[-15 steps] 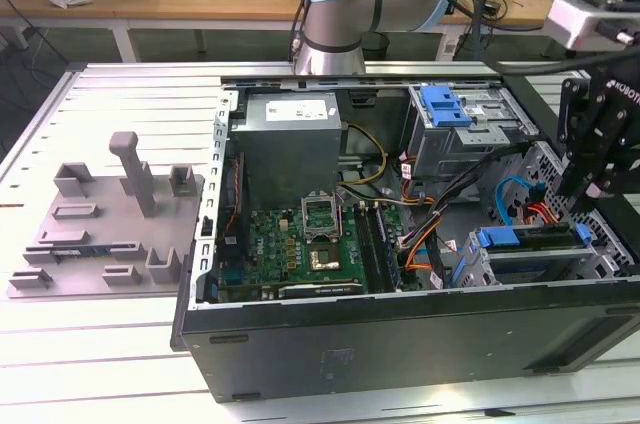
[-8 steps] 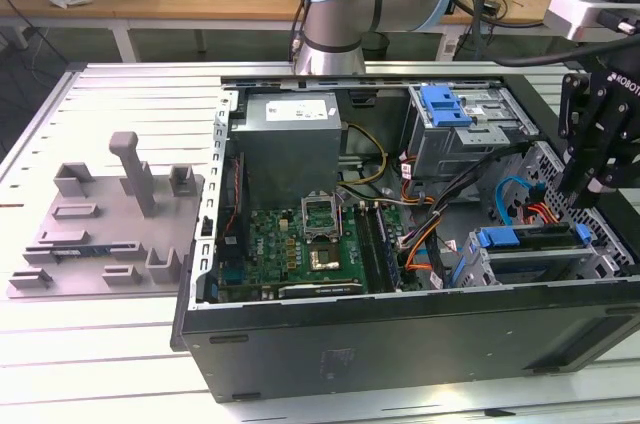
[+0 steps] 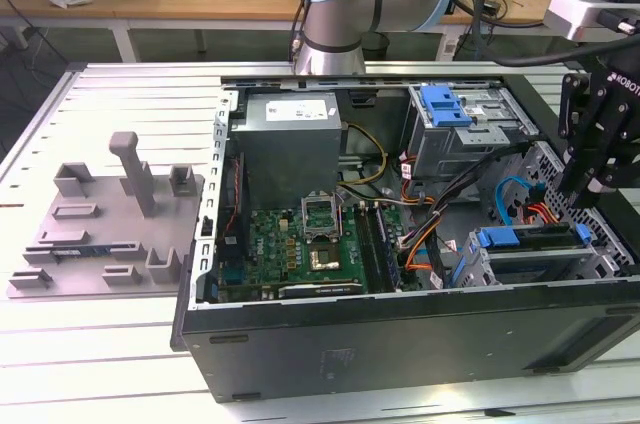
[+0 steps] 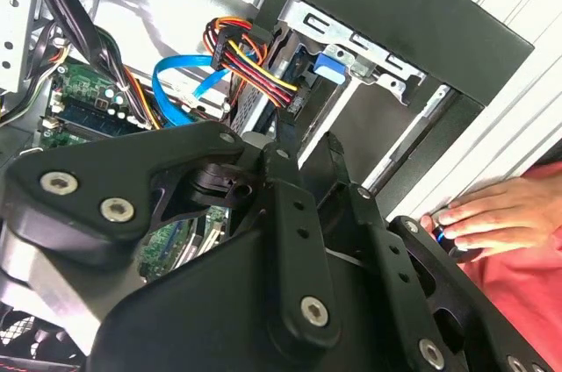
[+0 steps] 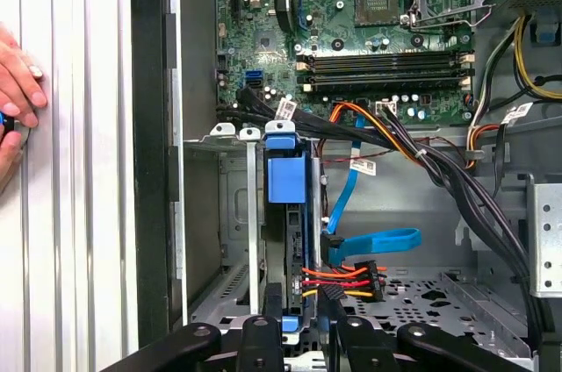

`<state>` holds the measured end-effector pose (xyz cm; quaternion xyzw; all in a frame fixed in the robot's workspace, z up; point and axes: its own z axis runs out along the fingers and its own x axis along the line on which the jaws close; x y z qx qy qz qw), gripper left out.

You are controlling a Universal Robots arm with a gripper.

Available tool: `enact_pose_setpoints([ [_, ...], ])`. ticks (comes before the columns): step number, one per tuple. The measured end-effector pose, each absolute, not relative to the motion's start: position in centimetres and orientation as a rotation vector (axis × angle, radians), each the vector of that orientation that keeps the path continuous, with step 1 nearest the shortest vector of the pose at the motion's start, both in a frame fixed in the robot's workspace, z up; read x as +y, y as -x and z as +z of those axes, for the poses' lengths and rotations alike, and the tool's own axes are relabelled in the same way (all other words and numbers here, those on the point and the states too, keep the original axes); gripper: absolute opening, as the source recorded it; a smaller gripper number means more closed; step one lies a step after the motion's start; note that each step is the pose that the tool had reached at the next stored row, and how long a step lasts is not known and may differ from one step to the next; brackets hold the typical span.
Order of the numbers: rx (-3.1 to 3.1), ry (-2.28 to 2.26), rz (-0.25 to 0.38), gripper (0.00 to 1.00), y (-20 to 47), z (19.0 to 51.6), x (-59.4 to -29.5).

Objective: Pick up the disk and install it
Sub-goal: 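Insert the second disk wire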

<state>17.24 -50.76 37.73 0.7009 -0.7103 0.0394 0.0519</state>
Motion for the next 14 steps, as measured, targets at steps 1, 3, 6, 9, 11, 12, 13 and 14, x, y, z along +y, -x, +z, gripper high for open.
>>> enact_pose_setpoints([
  [1,-2.161,-2.132,0.12,0.3,-17.2,37.7,-50.8],
  [3,-2.161,-2.132,0.12,0.3,-17.2,37.7,-50.8],
  [6,-2.158,-2.131,0.123,0.3,-17.2,37.7,-50.0],
  [9,-2.139,-2.146,0.13,0.3,-17.1,37.7,-48.2],
  [11,-2.127,-2.158,0.131,0.3,-16.6,37.7,-48.2],
  [12,-2.126,-2.16,0.131,0.3,-16.4,37.7,-48.2],
  [13,-2.124,-2.162,0.131,0.3,-16.2,37.7,-48.2],
  [14,-2.122,-2.164,0.131,0.3,-16.0,37.7,-48.2],
])
